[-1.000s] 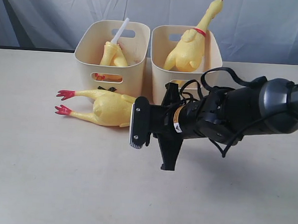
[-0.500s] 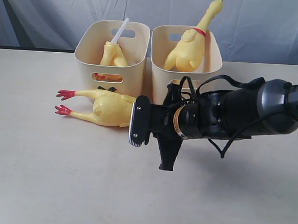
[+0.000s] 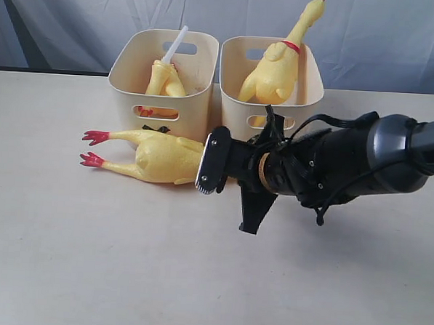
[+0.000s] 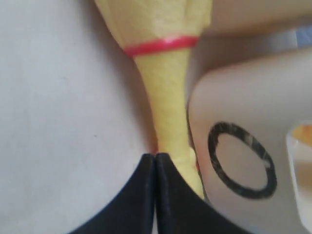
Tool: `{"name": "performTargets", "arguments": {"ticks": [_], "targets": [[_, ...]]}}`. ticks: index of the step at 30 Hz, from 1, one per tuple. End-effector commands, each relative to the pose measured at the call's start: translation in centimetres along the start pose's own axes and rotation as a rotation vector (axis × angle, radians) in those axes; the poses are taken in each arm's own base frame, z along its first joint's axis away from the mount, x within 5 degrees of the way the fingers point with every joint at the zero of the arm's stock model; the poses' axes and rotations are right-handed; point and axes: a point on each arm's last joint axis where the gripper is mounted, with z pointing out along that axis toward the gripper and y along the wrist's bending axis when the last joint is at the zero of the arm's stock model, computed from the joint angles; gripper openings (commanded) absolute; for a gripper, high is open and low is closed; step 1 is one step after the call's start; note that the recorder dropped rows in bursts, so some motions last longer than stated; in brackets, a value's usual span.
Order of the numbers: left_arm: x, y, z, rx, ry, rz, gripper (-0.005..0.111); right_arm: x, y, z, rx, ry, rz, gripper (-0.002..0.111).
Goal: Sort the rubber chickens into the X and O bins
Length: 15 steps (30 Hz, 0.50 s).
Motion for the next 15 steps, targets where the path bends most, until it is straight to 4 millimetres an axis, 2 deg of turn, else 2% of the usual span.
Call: {"name": "performTargets", "arguments": {"ticks": [1,7,11,15], "targets": [[0.1,0.0,0.0,-0.010,-0.007,-0.004,0.000,0.8,-0.2,1.0,0.086,0.109,0.062,-0.001],[0.1,0.0,0.0,-0.010,-0.007,-0.004,0.000,-0.7,0.6,0.7,0.096,0.052,-0.024,-0.001],[0.1,0.0,0.0,-0.010,-0.007,-0.004,0.000,-0.6,0.4,0.8,0.143,0.074,0.025,-0.001],[0.1,0.0,0.0,-0.010,-0.007,-0.004,0.000,-0.3,0.9,1.4,0.172,0.125,-0.001,-0.001]]}}
